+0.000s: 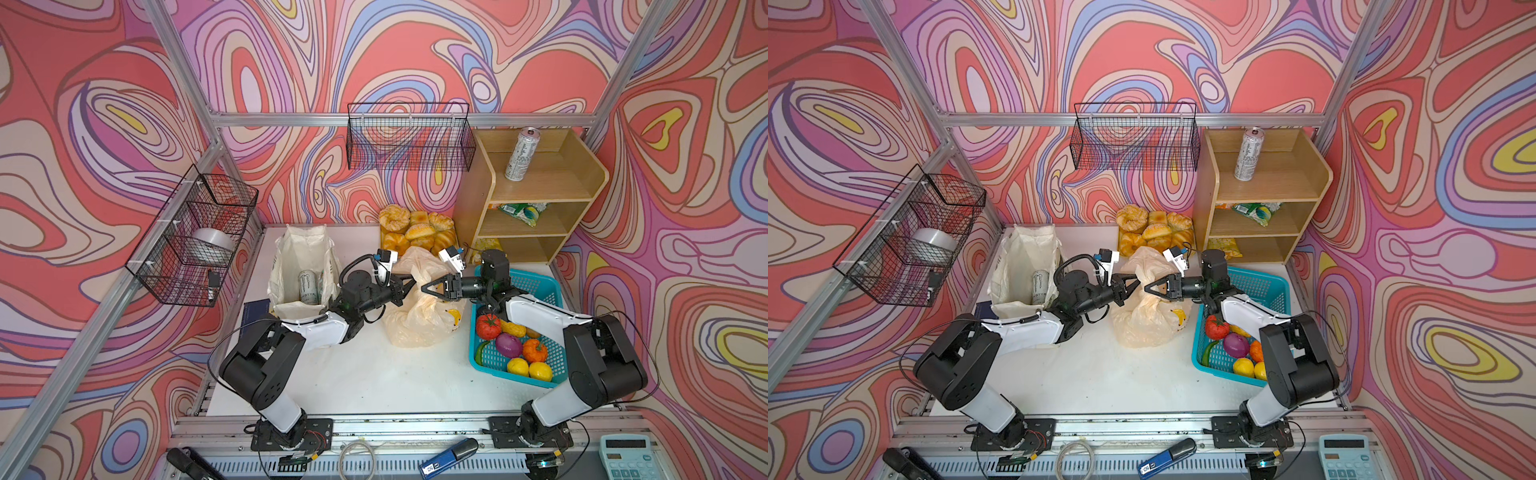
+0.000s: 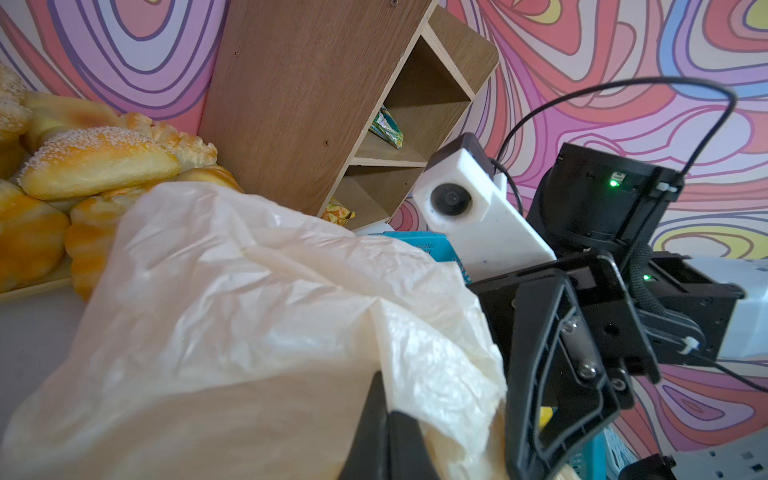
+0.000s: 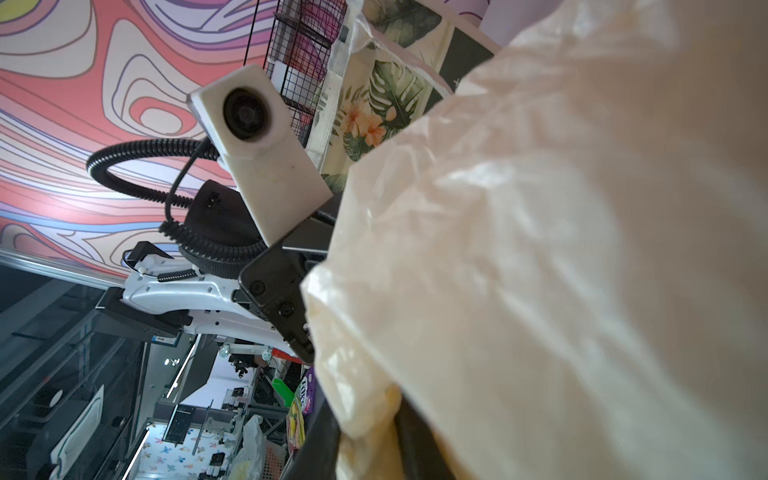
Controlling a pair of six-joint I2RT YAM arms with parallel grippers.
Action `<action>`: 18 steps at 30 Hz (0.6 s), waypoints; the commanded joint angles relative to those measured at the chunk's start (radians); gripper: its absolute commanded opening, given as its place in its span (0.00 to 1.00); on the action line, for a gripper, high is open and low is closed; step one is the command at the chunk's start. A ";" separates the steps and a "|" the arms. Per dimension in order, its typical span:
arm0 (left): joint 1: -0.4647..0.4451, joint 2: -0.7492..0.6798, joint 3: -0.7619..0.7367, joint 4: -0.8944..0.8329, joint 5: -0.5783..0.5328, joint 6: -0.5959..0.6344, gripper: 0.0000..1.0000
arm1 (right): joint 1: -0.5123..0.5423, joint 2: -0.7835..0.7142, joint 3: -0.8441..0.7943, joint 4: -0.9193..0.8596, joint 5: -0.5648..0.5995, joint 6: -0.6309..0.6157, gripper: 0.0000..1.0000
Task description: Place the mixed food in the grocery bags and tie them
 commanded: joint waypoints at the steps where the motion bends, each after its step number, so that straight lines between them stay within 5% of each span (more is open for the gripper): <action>1: 0.004 -0.008 0.025 0.087 -0.029 -0.028 0.00 | 0.000 -0.030 -0.026 -0.025 0.018 -0.025 0.21; 5: 0.004 -0.031 0.042 0.042 -0.043 -0.003 0.00 | 0.000 -0.031 -0.048 -0.012 0.025 -0.020 0.01; 15: 0.009 -0.044 0.097 -0.056 -0.075 0.038 0.00 | 0.014 -0.012 -0.074 0.099 0.027 0.056 0.00; 18: 0.012 -0.060 0.069 -0.095 -0.069 0.030 0.26 | 0.014 -0.007 -0.069 0.132 0.054 0.079 0.00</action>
